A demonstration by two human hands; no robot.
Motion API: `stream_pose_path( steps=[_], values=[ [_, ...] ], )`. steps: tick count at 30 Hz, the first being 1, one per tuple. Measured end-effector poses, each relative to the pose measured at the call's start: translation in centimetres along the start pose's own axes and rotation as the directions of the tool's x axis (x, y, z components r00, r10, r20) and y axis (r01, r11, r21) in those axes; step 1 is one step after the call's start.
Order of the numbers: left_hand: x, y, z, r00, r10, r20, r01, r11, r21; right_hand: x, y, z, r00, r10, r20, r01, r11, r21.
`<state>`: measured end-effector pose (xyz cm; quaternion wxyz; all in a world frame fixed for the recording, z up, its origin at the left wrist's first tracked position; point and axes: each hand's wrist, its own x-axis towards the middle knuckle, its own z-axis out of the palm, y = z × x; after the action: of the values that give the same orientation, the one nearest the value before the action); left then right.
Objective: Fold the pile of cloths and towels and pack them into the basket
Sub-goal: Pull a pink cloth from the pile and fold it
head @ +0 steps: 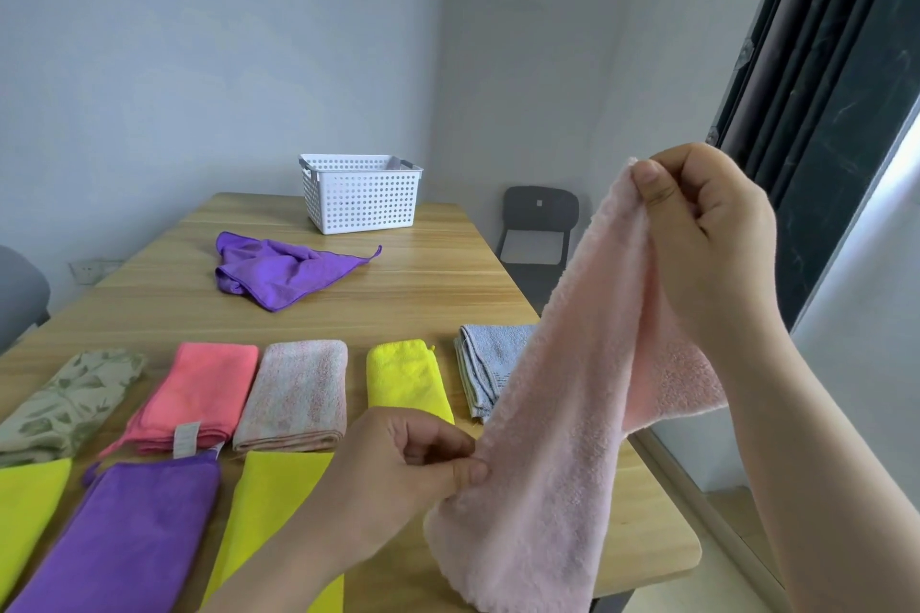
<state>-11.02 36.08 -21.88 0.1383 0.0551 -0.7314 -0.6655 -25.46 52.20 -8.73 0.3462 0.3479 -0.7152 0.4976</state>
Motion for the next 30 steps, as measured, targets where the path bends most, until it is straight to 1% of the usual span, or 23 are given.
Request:
stream_pose_path(
  steps=[3,5,10,12,13,16,21,24,27,30],
  values=[
    [0.0,-0.3,0.0,1.000,0.001,0.019,-0.001,1.000,0.011,0.2,0.3,0.2,1.000,-0.001,-0.010,0.001,1.000,0.007],
    [0.2,-0.6,0.0,1.000,0.028,-0.003,-0.028,1.000,0.006,0.4,0.4,0.4,1.000,0.000,-0.003,0.000,1.000,0.009],
    [0.7,-1.6,-0.2,0.985,0.107,-0.135,-0.112,0.993,-0.025,0.9,0.7,0.3,1.000,-0.009,-0.019,0.009,1.000,-0.011],
    [0.8,-1.8,-0.5,0.978,0.132,-0.162,-0.136,0.990,-0.018,1.1,0.8,0.2,1.000,-0.009,-0.023,0.009,1.000,-0.015],
    [0.9,-1.9,-0.5,0.978,0.147,-0.150,-0.147,0.989,0.013,1.2,0.9,0.1,1.000,-0.010,-0.027,0.010,1.000,-0.017],
    [0.7,-2.1,-0.4,0.965,0.234,-0.120,-0.208,0.958,0.196,1.4,1.0,-0.1,0.999,-0.016,-0.044,0.015,1.000,-0.015],
    [0.6,-2.2,-0.3,0.928,0.309,-0.208,-0.255,0.934,0.252,1.4,1.0,-0.4,0.998,-0.017,-0.057,0.016,1.000,-0.021],
    [0.5,-2.1,-0.7,0.907,0.375,-0.193,-0.301,0.896,0.326,1.5,1.2,-0.7,0.998,-0.004,-0.070,0.002,1.000,-0.026],
    [0.2,-1.9,-1.2,0.925,0.355,-0.132,-0.307,0.907,0.289,1.7,2.1,-0.9,0.996,0.031,-0.081,-0.034,0.999,-0.036],
    [0.3,-2.1,-2.5,0.963,0.257,-0.078,-0.237,0.951,0.200,1.4,3.6,-1.1,0.993,0.079,-0.085,-0.086,0.993,-0.079]
  ],
)
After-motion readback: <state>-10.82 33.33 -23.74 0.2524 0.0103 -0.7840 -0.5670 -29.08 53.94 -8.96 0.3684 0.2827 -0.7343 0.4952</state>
